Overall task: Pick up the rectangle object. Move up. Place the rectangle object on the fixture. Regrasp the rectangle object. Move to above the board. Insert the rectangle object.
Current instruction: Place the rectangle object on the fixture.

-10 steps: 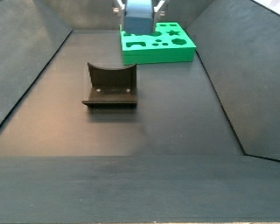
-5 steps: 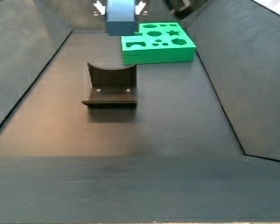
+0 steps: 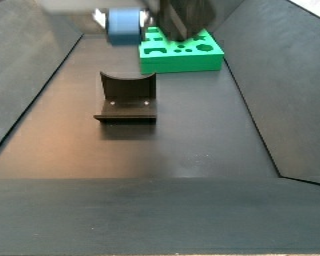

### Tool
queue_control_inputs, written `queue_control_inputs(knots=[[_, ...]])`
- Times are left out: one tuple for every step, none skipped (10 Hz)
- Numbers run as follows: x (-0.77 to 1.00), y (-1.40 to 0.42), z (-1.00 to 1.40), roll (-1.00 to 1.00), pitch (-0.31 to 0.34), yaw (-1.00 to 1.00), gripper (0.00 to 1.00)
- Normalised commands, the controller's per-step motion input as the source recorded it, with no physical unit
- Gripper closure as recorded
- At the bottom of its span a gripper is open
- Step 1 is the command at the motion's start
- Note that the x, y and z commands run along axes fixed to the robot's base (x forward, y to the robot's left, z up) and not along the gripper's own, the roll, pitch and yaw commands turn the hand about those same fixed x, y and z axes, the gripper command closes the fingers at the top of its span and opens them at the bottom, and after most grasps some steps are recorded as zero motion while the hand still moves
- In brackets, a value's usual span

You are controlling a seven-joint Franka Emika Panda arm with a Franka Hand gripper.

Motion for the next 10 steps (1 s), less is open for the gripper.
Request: queue_control_inputs(knots=[[0.11,0.07,-1.00,-1.00,0.017,-0.11,1.00],[0.12,0.07,-1.00,-1.00,0.047,-0.11,1.00],[0.13,0.08,-1.00,-1.00,0.065,-0.12,1.00],[0.14,0.09,-1.00,-0.97,0.069,-0.13,1.00],[0.15,0.09,-1.00,-0.74,0.054,-0.13,1.00],[0.15,0.10,-1.00,-0.56,0.047,-0.12,1.00],[0.16,0.11,-1.00,-0.33,0.039,-0.11,1.00],[0.17,0.10,-1.00,-0.25,0.031,-0.11,1.00],[0.16,0.09,-0.92,-0.18,0.016,-0.10,1.00],[0.13,0.09,-0.72,-0.16,0.000,-0.10,1.00]])
